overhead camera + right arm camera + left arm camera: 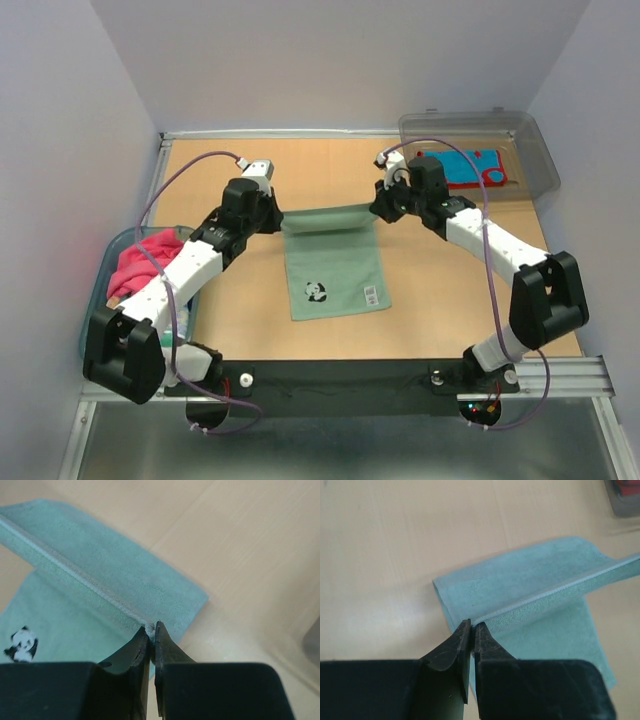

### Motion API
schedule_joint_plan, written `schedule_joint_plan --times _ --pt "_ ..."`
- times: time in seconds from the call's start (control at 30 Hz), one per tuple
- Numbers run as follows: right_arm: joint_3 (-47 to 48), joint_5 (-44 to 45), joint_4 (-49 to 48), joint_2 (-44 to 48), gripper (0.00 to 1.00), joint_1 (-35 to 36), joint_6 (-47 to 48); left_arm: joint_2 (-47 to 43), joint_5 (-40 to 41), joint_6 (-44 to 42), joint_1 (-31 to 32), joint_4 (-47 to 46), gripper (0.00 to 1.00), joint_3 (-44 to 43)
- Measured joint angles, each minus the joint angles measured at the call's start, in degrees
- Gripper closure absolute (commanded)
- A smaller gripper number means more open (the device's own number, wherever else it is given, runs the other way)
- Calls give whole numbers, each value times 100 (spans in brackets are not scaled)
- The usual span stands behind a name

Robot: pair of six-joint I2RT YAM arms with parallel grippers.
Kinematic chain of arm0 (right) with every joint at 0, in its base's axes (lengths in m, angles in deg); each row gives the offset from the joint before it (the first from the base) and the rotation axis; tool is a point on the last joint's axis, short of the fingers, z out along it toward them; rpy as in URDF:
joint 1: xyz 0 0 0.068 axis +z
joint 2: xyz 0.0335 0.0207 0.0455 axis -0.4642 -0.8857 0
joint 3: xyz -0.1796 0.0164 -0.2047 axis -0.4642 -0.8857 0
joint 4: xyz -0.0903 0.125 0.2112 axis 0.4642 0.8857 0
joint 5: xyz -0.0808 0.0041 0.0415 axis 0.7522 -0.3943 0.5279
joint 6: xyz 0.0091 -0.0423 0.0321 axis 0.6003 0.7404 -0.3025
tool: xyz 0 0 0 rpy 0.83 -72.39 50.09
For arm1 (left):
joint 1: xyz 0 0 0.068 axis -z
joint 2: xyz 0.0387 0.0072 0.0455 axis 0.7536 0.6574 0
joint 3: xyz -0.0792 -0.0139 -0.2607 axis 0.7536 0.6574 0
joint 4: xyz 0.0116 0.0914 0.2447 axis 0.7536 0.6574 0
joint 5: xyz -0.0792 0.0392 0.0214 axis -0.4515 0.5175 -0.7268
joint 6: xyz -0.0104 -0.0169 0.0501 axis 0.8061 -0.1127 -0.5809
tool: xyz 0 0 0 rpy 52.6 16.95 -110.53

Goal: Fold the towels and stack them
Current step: Fold the towel

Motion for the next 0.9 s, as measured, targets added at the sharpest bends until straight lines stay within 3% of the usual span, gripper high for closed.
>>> schedule_joint_plan --times 0.47,0.9 --pt "-1237 -483 632 960 99 7 -1016 -485 -848 754 149 566 100 1088" --pt "-1593 -708 826 1161 99 7 -1891 -673 -879 1086 166 946 100 1167"
